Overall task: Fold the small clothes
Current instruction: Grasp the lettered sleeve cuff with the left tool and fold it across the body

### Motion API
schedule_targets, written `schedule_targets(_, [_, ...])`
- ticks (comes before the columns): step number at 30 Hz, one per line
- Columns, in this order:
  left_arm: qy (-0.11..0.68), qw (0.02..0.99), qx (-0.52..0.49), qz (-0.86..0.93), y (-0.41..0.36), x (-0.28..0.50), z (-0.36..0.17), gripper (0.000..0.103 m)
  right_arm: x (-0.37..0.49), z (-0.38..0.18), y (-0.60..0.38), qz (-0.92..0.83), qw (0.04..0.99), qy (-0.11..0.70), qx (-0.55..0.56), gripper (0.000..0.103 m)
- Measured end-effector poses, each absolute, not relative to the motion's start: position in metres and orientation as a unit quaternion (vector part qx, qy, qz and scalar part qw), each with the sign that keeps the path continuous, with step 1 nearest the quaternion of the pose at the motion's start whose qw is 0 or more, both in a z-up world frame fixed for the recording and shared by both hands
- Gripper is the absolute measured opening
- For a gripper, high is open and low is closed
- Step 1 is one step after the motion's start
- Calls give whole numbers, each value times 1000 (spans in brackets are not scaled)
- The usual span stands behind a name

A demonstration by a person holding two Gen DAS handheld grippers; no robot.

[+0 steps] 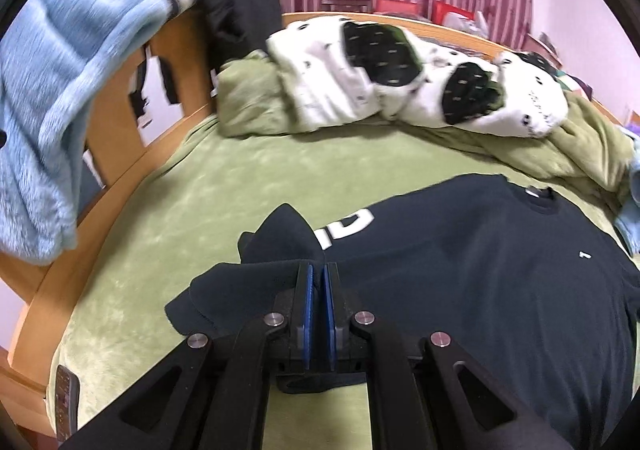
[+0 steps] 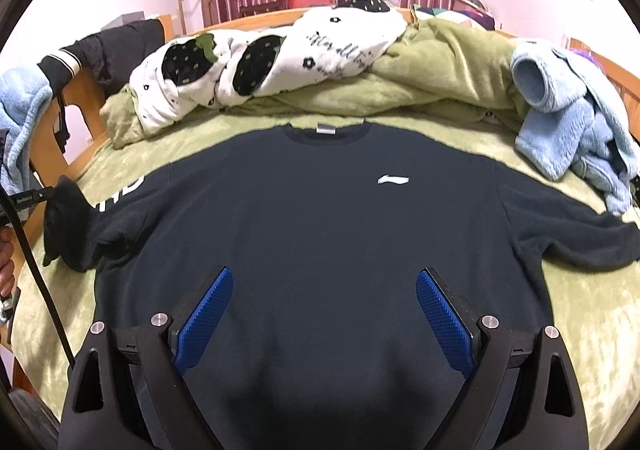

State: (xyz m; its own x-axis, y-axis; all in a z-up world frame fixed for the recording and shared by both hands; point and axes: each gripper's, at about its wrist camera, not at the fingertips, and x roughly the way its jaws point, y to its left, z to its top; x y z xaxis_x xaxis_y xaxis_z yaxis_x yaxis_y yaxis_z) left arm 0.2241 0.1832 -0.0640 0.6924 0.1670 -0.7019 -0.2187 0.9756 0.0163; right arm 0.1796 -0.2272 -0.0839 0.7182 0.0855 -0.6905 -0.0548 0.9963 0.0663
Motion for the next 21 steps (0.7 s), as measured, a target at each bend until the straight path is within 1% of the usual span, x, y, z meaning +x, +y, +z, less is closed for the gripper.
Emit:
schedule_targets(4, [374, 922, -20, 99, 150, 226, -52, 6, 186, -77, -239, 46, 931, 362, 19, 92])
schedule_targets(8, [372, 924, 3, 91, 110, 230, -46, 6, 183, -87, -261, 43, 932, 358, 37, 92])
schedule_targets(12, [367, 927, 6, 78, 76, 235, -42, 6, 183, -103, -286, 41, 917, 391, 61, 92])
schedule_targets(16, [367, 928, 1, 62, 38, 243, -41, 6, 181, -99, -307, 47, 911, 397, 97, 92])
schedule_targets(21, [369, 929, -2, 33, -13, 250, -46, 6, 170, -89, -316, 25, 926, 375, 46, 92])
